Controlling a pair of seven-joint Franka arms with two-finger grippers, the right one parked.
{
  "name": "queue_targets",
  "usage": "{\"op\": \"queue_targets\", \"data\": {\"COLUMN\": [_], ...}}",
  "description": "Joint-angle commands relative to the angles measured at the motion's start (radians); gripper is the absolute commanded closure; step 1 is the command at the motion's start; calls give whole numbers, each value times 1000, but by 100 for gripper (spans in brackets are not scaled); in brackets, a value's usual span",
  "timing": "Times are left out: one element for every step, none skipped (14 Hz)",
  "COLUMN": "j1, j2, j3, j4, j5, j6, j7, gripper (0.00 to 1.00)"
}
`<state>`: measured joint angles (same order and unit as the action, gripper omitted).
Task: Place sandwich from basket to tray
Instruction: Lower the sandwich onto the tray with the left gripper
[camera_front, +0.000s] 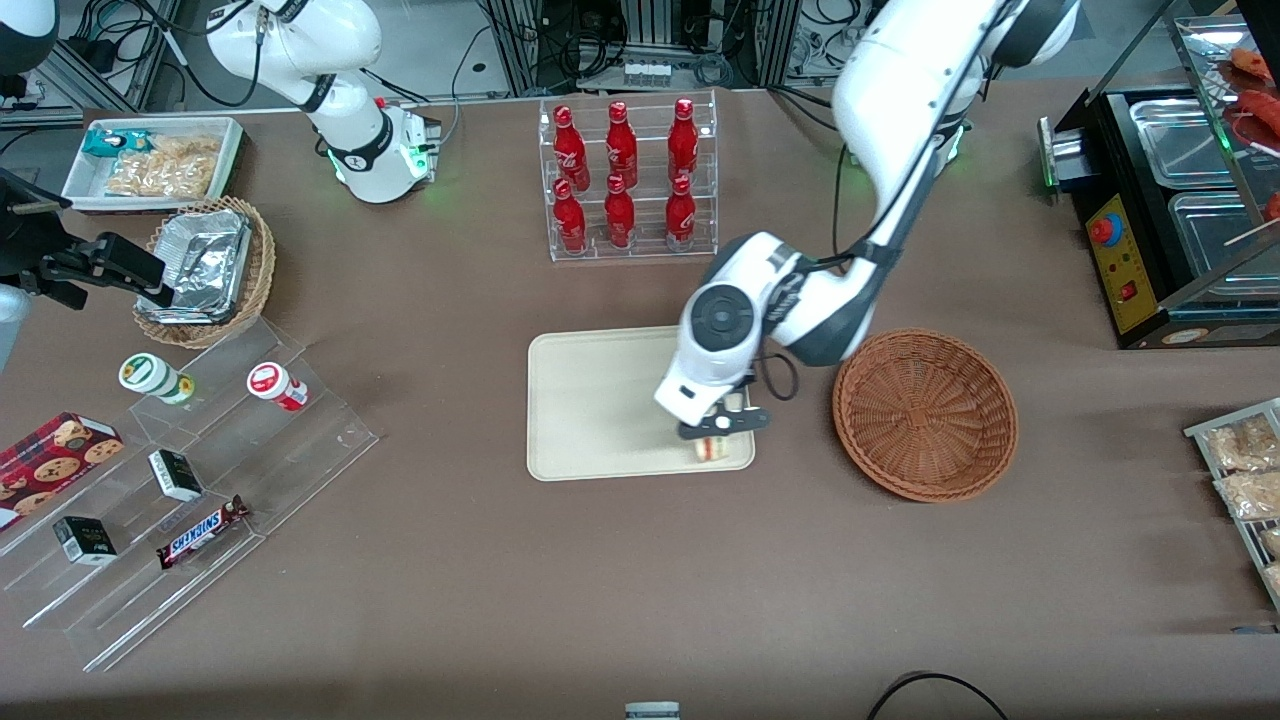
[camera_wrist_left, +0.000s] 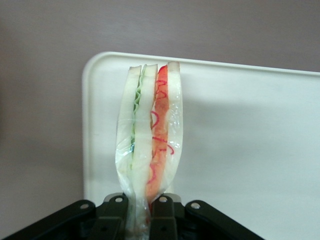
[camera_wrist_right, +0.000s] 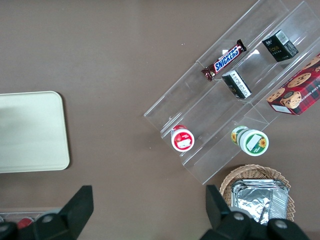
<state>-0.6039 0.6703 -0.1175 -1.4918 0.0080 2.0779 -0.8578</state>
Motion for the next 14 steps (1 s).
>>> {"op": "queue_targets", "data": {"j1": [-49,-60,-69,-85,-92,-97,-109,-114,-115,-122,-128,-129,-132,-140], "j2": [93,106,112,124,133,138,140,140,140,141,143,144,146,147], "j3": [15,15,15,13,13,12,10,10,9,7,4,1,1,1], "j4": [140,157,163,177,195,197,197,196,196,196,194,191,188,188], "j5": [9,7,6,6,4,3,3,3,1,1,0,0,0,-2], "j6": [-25,-25,-21,-19,-25,-27,-27,-27,-25,-24,-22,-22,-21,-21], "j7": [-78,-86,-92,-96,-96,-96,-93,-93,-92,-90,-89,-89,-89,-90], "gripper": [100,100,100,100,100,100,100,100,100,100,100,100,100,100]}}
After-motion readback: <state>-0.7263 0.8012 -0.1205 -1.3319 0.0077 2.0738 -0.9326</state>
